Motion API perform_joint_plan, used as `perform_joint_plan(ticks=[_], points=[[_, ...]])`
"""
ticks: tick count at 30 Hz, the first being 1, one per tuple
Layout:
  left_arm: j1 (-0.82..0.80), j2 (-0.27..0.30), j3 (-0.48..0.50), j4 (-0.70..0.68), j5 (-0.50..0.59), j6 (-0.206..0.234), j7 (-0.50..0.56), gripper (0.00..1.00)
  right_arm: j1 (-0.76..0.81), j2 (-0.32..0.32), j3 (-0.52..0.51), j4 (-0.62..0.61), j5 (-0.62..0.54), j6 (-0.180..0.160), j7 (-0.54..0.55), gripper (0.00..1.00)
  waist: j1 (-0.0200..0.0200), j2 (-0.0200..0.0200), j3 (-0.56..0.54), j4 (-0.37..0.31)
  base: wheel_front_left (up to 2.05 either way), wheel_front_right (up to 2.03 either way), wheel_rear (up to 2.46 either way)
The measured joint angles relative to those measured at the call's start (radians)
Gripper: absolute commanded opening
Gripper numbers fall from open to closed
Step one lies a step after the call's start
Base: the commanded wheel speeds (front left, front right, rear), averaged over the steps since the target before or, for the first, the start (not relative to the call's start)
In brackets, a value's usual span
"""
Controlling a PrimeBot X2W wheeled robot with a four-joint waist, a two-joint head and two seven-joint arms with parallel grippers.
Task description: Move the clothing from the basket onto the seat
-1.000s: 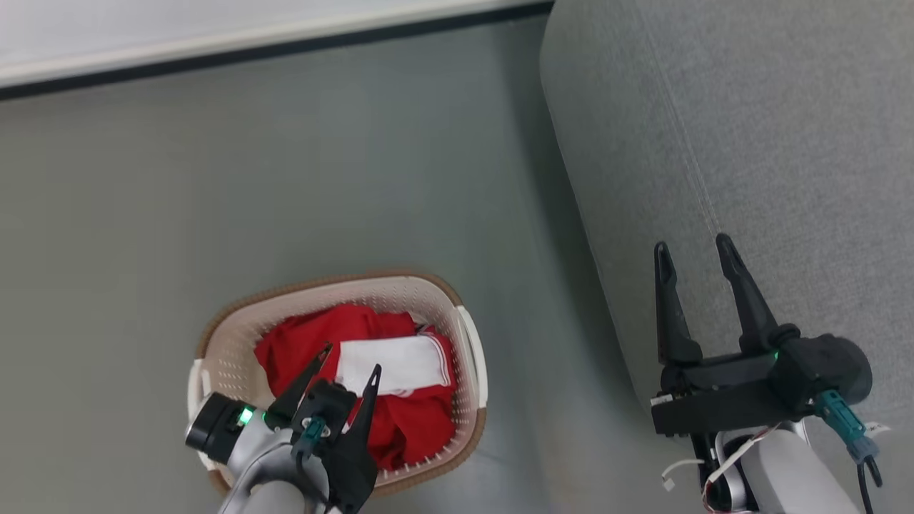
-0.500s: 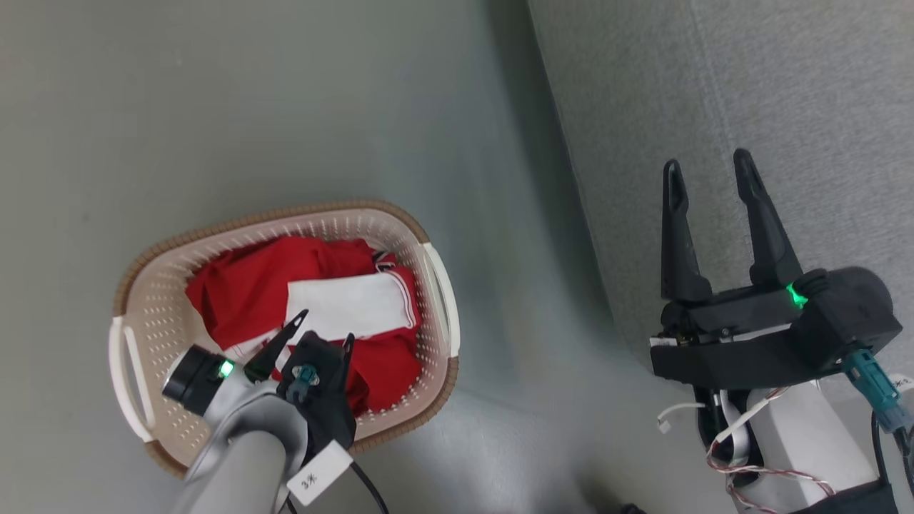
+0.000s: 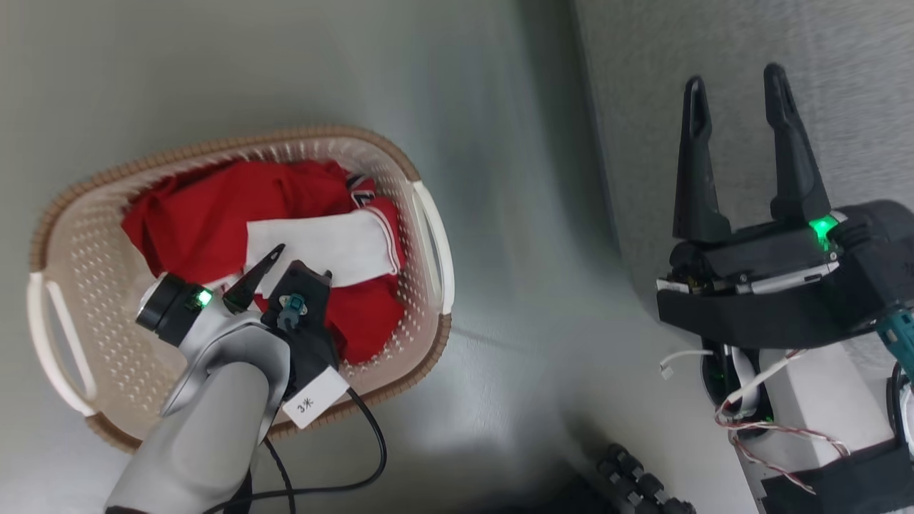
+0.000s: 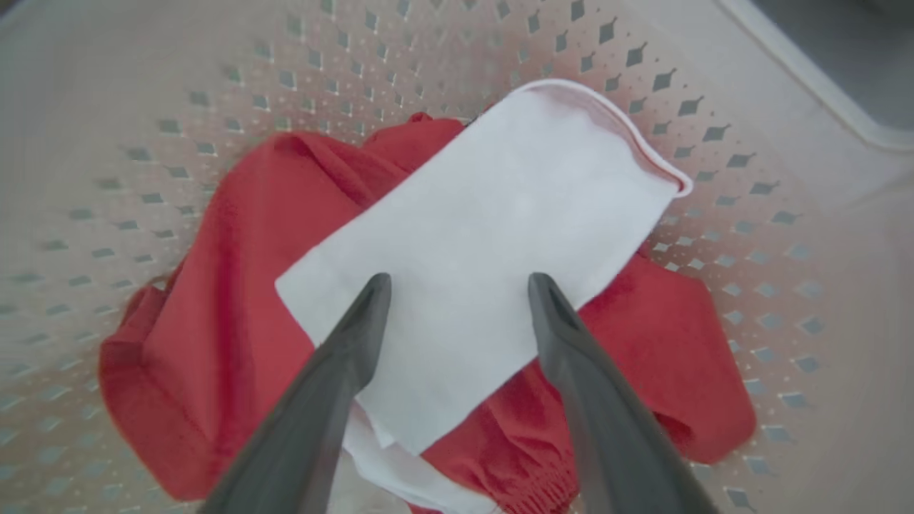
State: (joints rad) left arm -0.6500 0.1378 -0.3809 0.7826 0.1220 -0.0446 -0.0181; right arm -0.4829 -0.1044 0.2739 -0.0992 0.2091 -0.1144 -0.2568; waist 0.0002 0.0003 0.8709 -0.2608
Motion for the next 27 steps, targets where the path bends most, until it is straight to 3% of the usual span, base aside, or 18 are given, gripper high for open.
perform_joint_plan(ticks=[12, 13, 14, 15, 16, 27], points=[[-0.068, 0.005, 0.007, 0.082, 0.010, 0.020, 0.008, 1.00, -0.040, 0.014, 0.002, 0.018, -0.009, 0.009, 0.000, 1.00, -0.0001, -0.0001, 0.103, -0.007, 0.00, 0.00, 0.00], [-0.073, 0.005, 0.007, 0.088, 0.012, 0.022, 0.008, 0.84, -0.040, 0.015, 0.002, 0.019, -0.009, 0.009, 0.000, 1.00, -0.0001, -0.0001, 0.105, -0.008, 0.00, 0.00, 0.00], [-0.078, 0.004, 0.007, 0.092, 0.012, 0.028, 0.008, 0.49, -0.040, 0.016, 0.002, 0.022, -0.009, 0.009, 0.000, 1.00, -0.0001, -0.0001, 0.107, -0.010, 0.00, 0.00, 0.00], [-0.084, 0.004, 0.007, 0.096, 0.012, 0.029, 0.008, 0.21, -0.040, 0.017, 0.002, 0.025, -0.010, 0.009, 0.000, 1.00, -0.0002, -0.0001, 0.109, -0.011, 0.00, 0.00, 0.00], [-0.088, 0.002, 0.008, 0.098, 0.012, 0.032, 0.007, 0.00, -0.041, 0.018, 0.002, 0.029, -0.011, 0.009, 0.000, 1.00, -0.0001, -0.0001, 0.110, -0.012, 0.00, 0.00, 0.00], [-0.095, -0.055, 0.020, 0.116, -0.037, 0.035, -0.111, 0.00, -0.056, 0.023, -0.008, 0.103, -0.018, 0.019, 0.000, 1.00, -0.0001, -0.0003, 0.059, -0.001, 0.00, 0.00, 0.00]])
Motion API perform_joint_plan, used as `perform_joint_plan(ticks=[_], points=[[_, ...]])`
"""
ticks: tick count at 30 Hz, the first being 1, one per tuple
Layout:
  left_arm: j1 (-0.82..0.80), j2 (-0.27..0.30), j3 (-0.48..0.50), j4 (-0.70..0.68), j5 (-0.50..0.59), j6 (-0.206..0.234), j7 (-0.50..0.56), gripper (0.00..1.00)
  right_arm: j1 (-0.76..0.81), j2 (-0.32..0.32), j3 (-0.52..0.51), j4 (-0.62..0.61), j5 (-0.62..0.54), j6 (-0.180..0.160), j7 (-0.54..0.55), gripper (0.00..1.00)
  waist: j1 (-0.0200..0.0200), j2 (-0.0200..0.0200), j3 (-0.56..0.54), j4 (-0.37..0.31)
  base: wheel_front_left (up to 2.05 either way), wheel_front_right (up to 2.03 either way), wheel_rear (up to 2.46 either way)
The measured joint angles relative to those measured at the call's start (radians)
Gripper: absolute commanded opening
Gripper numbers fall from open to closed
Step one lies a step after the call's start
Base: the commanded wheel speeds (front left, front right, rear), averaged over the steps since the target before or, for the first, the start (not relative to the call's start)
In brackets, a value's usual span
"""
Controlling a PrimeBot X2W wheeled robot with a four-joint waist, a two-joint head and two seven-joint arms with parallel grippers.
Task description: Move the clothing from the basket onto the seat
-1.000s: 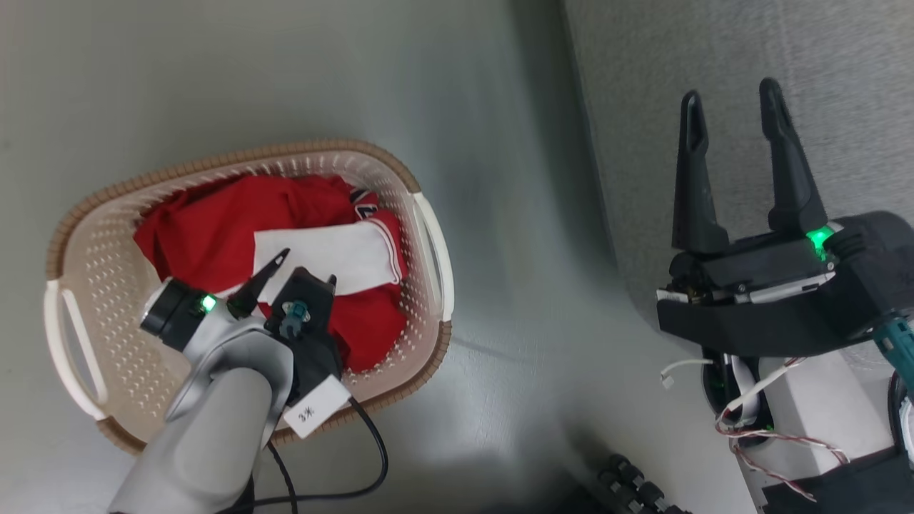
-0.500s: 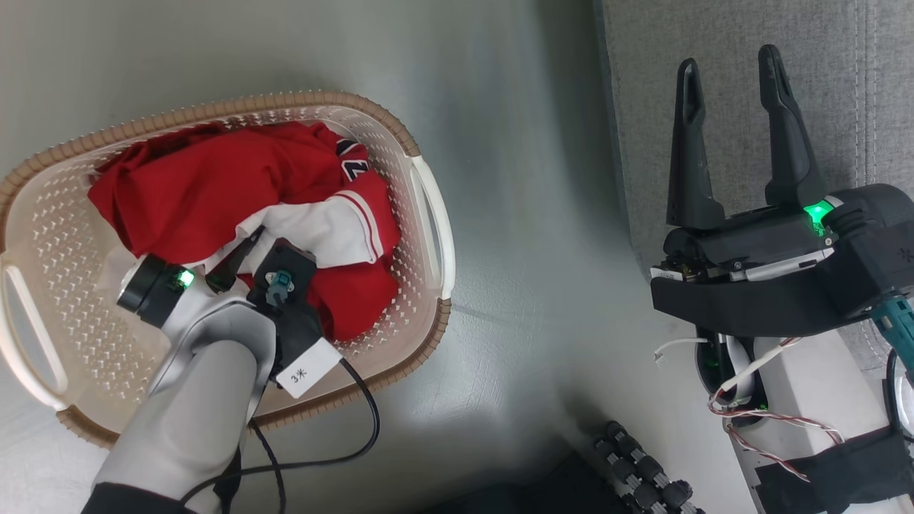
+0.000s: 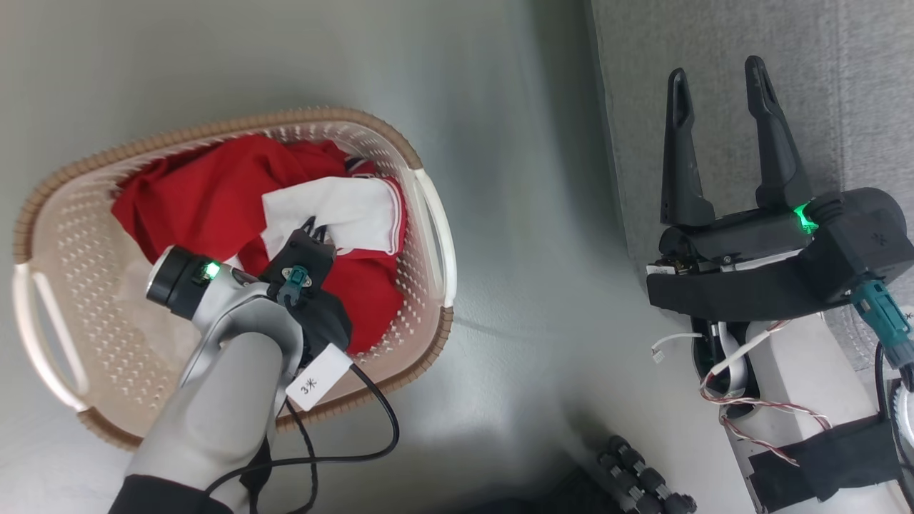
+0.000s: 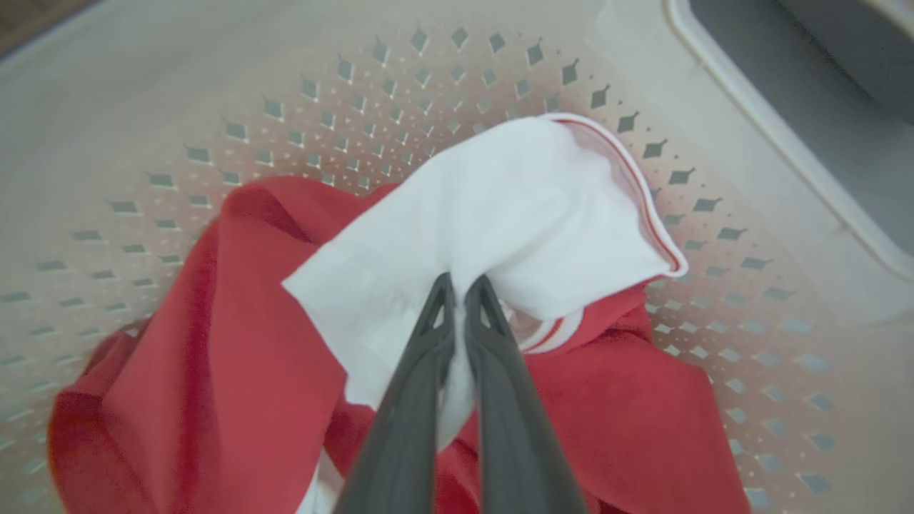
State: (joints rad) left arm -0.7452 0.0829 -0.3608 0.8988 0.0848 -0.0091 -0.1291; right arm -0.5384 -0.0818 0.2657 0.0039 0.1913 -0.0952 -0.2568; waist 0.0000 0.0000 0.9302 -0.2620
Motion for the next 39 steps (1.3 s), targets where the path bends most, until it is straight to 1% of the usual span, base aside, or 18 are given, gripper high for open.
perform_joint_plan(ticks=[6, 11, 12, 14, 18, 23, 24, 25, 26, 34, 39], points=[[0.012, -0.016, 0.007, 0.003, -0.032, -0.010, -0.077, 0.00, -0.004, 0.000, -0.011, 0.050, -0.006, 0.011, 0.000, 1.00, 0.0000, 0.0000, -0.062, 0.019, 0.00, 0.00, 0.00], [0.020, -0.024, 0.012, -0.005, -0.068, -0.034, -0.098, 0.00, -0.001, -0.003, -0.025, 0.095, -0.006, 0.022, 0.000, 1.00, -0.0001, -0.0001, -0.125, 0.041, 0.00, 0.00, 0.00], [0.027, -0.026, 0.019, -0.014, -0.082, -0.039, -0.103, 0.00, 0.003, -0.006, -0.029, 0.114, -0.006, 0.025, 0.000, 1.00, -0.0001, -0.0001, -0.152, 0.051, 0.00, 0.00, 0.00], [0.038, -0.029, 0.025, -0.026, -0.099, -0.046, -0.111, 0.00, 0.010, -0.009, -0.036, 0.133, -0.006, 0.025, 0.000, 1.00, -0.0001, 0.0000, -0.179, 0.061, 0.00, 0.00, 0.00], [0.040, -0.032, 0.028, -0.062, -0.135, -0.062, -0.115, 0.00, 0.032, -0.018, -0.050, 0.172, -0.006, 0.033, 0.000, 1.00, -0.0001, -0.0001, -0.235, 0.083, 0.00, 0.00, 0.00], [0.054, -0.037, 0.030, -0.102, -0.157, -0.072, -0.120, 0.00, 0.058, -0.023, -0.062, 0.218, -0.006, 0.037, 0.000, 1.00, -0.0002, 0.0000, -0.307, 0.111, 0.00, 0.00, 0.00], [0.054, -0.037, 0.030, -0.102, -0.157, -0.072, -0.120, 0.00, 0.058, -0.023, -0.062, 0.218, -0.006, 0.037, 0.000, 1.00, -0.0002, 0.0000, -0.307, 0.111, 0.00, 0.00, 0.00], [0.060, -0.037, 0.030, -0.114, -0.163, -0.079, -0.120, 0.00, 0.066, -0.028, -0.066, 0.237, -0.005, 0.043, 0.000, 1.00, -0.0002, 0.0000, -0.336, 0.122, 0.00, 0.00, 0.00], [0.060, -0.037, 0.030, -0.114, -0.163, -0.079, -0.120, 0.00, 0.066, -0.028, -0.066, 0.237, -0.005, 0.043, 0.000, 1.00, -0.0002, 0.0000, -0.336, 0.122, 0.00, 0.00, 0.00], [0.061, -0.039, 0.028, -0.184, -0.201, -0.097, -0.120, 0.00, 0.087, -0.031, -0.071, 0.305, 0.001, 0.062, 0.000, 1.00, -0.0002, -0.0001, -0.454, 0.165, 0.00, 0.00, 0.00], [0.056, -0.040, 0.027, -0.218, -0.215, -0.106, -0.120, 0.00, 0.097, -0.029, -0.062, 0.344, 0.001, 0.083, 0.000, 1.00, -0.0002, -0.0001, -0.529, 0.188, 0.00, 0.00, 0.00]])
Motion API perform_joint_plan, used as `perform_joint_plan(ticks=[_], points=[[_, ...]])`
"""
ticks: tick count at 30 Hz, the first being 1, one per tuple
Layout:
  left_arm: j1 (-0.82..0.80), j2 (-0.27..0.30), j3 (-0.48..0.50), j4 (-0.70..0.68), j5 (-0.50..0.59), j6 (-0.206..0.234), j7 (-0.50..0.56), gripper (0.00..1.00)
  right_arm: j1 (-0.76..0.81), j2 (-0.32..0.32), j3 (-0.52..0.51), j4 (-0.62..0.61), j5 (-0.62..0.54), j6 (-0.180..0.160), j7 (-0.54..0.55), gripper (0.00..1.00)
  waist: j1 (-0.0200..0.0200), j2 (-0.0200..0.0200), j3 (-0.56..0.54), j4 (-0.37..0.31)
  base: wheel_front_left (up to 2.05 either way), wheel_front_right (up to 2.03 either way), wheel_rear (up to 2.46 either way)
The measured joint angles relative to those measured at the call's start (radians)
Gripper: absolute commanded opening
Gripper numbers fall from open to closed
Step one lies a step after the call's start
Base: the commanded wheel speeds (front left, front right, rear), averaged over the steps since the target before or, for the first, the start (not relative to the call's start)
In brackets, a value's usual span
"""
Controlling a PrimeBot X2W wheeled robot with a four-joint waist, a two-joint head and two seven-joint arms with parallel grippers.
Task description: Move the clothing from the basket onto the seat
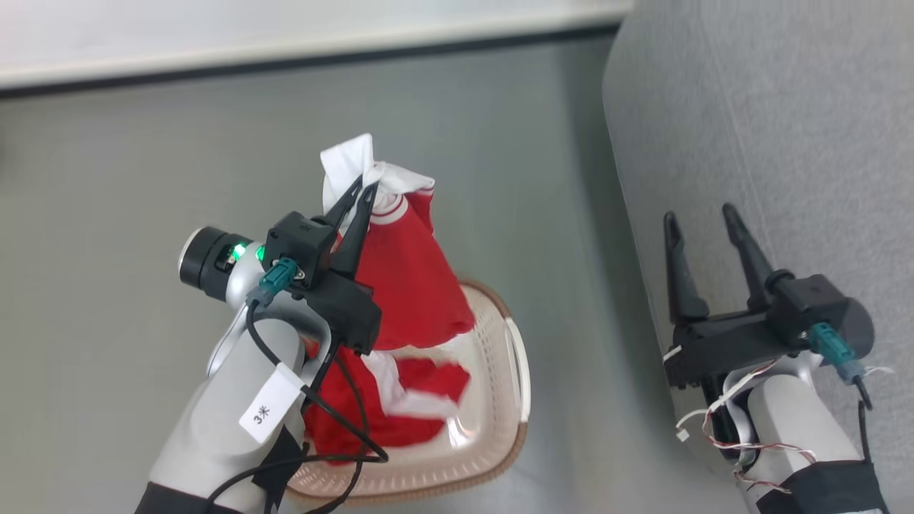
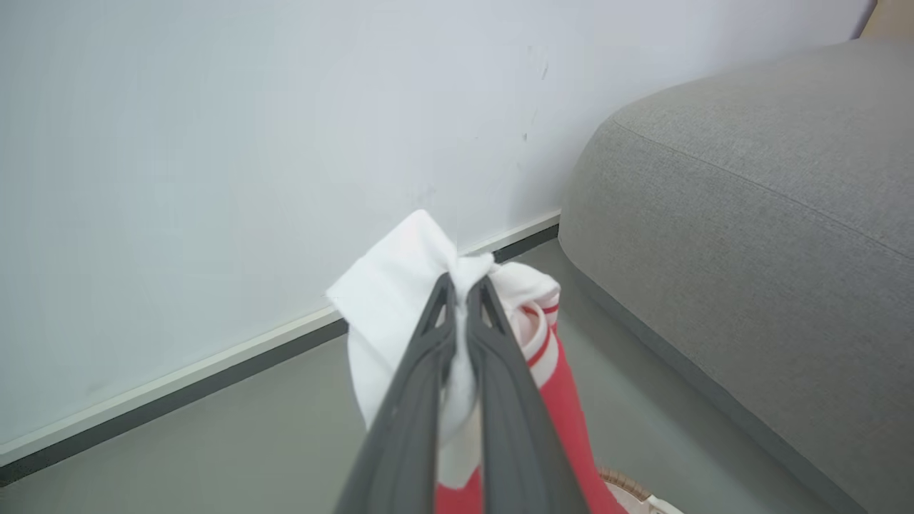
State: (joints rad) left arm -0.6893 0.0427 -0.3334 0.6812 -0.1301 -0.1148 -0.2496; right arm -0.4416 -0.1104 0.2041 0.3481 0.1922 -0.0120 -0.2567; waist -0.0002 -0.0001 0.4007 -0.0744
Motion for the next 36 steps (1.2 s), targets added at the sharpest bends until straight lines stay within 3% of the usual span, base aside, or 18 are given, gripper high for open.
perform_joint_plan(ticks=[22, 36], points=[[-0.011, -0.004, -0.048, 0.011, -0.108, -0.010, 0.027, 0.00, 0.032, 0.015, 0.112, 0.182, -0.017, 0.094, 0.000, 1.00, 0.0000, -0.0001, -0.334, 0.030, 0.00, 0.00, 0.00], [0.036, -0.005, -0.178, -0.045, -0.194, -0.017, 0.090, 0.00, 0.048, 0.034, 0.261, 0.259, -0.014, 0.135, 0.000, 1.00, 0.0000, 0.0000, -0.507, 0.038, 0.00, 0.00, 0.00]])
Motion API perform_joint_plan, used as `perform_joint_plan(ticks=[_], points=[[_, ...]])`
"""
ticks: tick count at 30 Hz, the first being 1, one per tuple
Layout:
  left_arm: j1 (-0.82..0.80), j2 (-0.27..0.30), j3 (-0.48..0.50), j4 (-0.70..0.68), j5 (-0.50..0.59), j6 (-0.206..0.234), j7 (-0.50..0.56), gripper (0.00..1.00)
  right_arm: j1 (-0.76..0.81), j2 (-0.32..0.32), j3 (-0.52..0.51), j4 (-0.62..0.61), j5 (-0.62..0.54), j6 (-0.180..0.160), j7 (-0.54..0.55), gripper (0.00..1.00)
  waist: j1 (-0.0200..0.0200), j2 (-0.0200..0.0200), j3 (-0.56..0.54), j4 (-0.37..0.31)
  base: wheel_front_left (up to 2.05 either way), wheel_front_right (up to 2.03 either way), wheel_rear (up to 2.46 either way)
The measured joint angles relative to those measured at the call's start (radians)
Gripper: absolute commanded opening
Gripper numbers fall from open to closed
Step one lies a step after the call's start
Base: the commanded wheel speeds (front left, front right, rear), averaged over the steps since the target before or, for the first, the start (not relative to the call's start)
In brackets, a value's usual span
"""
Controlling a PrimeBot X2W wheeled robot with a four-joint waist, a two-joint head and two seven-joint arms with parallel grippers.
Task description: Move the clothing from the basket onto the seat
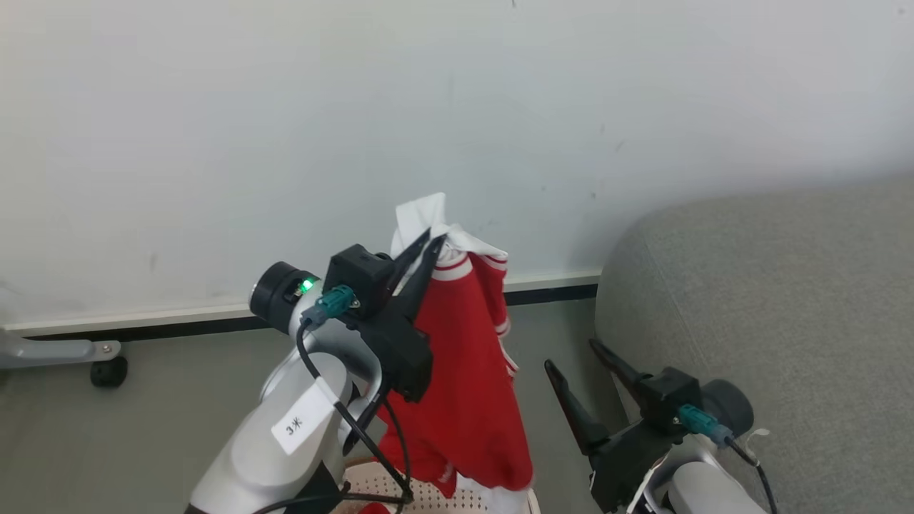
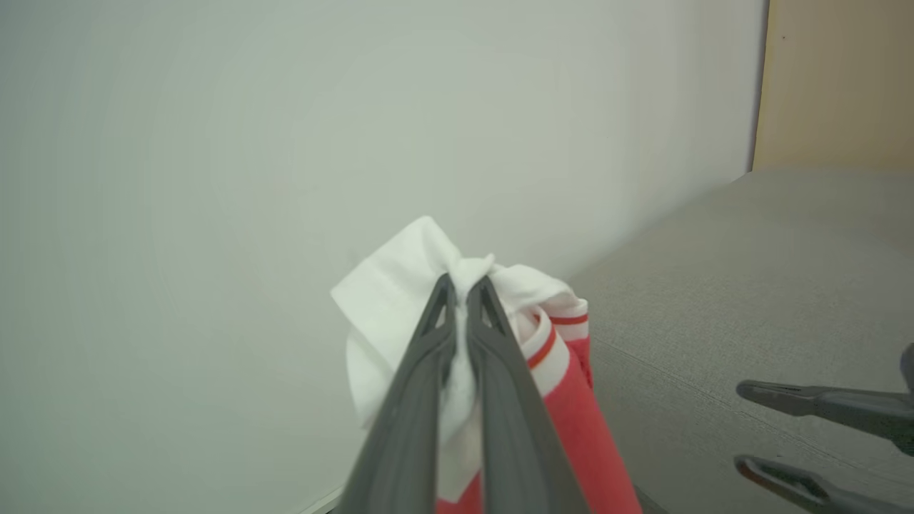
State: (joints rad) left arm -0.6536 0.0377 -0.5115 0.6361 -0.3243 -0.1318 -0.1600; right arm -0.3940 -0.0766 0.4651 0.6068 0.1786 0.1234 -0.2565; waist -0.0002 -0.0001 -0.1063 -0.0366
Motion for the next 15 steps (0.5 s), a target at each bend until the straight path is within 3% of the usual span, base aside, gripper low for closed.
perform_joint_plan(ticks=[4, 9, 15], points=[[0.013, 0.000, -0.044, -0.039, -0.037, 0.000, 0.018, 0.00, -0.010, 0.000, 0.066, 0.021, 0.017, 0.000, 0.000, 1.00, 0.0000, 0.0000, -0.016, 0.018, 0.00, 0.00, 0.00], [0.024, 0.001, -0.085, -0.087, -0.056, 0.000, 0.045, 0.00, -0.050, -0.007, 0.253, 0.009, 0.109, 0.001, 0.000, 1.00, 0.0001, 0.0001, -0.027, 0.046, 0.00, 0.00, 0.00], [0.024, 0.001, -0.112, -0.146, -0.075, 0.000, 0.073, 0.00, -0.095, -0.042, 0.320, 0.034, 0.181, 0.001, 0.000, 1.00, 0.0002, 0.0001, -0.027, 0.067, 0.00, 0.00, 0.00]])
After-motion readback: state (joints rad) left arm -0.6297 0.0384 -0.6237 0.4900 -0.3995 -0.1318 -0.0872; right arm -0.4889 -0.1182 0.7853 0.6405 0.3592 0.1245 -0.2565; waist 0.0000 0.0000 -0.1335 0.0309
